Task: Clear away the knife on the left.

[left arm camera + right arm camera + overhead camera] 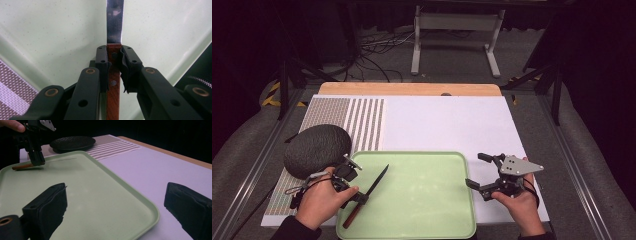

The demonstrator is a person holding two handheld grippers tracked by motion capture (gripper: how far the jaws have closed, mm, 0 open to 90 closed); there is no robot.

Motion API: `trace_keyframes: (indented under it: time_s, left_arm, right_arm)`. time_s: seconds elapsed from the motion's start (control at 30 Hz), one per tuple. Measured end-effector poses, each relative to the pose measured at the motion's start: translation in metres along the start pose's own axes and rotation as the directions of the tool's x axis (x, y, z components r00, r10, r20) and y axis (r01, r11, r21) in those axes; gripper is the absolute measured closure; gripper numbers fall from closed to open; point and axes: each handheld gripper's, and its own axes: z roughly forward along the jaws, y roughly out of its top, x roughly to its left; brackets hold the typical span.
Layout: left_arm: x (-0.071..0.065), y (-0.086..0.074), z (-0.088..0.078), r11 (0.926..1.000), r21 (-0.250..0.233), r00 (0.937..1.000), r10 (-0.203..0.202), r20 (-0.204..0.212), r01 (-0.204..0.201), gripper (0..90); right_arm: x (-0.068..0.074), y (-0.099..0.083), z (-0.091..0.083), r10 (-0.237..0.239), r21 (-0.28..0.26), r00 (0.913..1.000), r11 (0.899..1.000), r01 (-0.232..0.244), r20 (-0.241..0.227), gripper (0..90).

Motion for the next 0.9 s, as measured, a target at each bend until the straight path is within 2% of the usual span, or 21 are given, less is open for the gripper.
trace_keyframes:
  time_s: [0.23, 0.77, 0.9]
  left_arm:
    - [0.0013, 0.0009, 0.0026, 0.9999, 0.007, 0.9999, -0.011, -0.007, 0.011, 77.6]
    - [0.0023, 0.0011, 0.0075, 0.9996, 0.026, 0.9995, -0.007, -0.032, 0.008, 77.0]
    - [0.0021, 0.0011, 0.0065, 0.9999, 0.011, 0.9998, -0.004, -0.018, 0.004, 68.8]
  right_arm:
    - [0.0003, 0.0005, -0.0001, -0.001, -0.005, 1.0000, 1.000, 0.001, -0.003, 5.4]
    - [0.0003, 0.0001, 0.0005, 0.003, -0.002, 1.0000, 1.000, -0.003, -0.008, 5.3]
    - [0.0002, -0.0001, 0.0005, 0.002, -0.001, 1.0000, 1.000, -0.002, -0.009, 5.3]
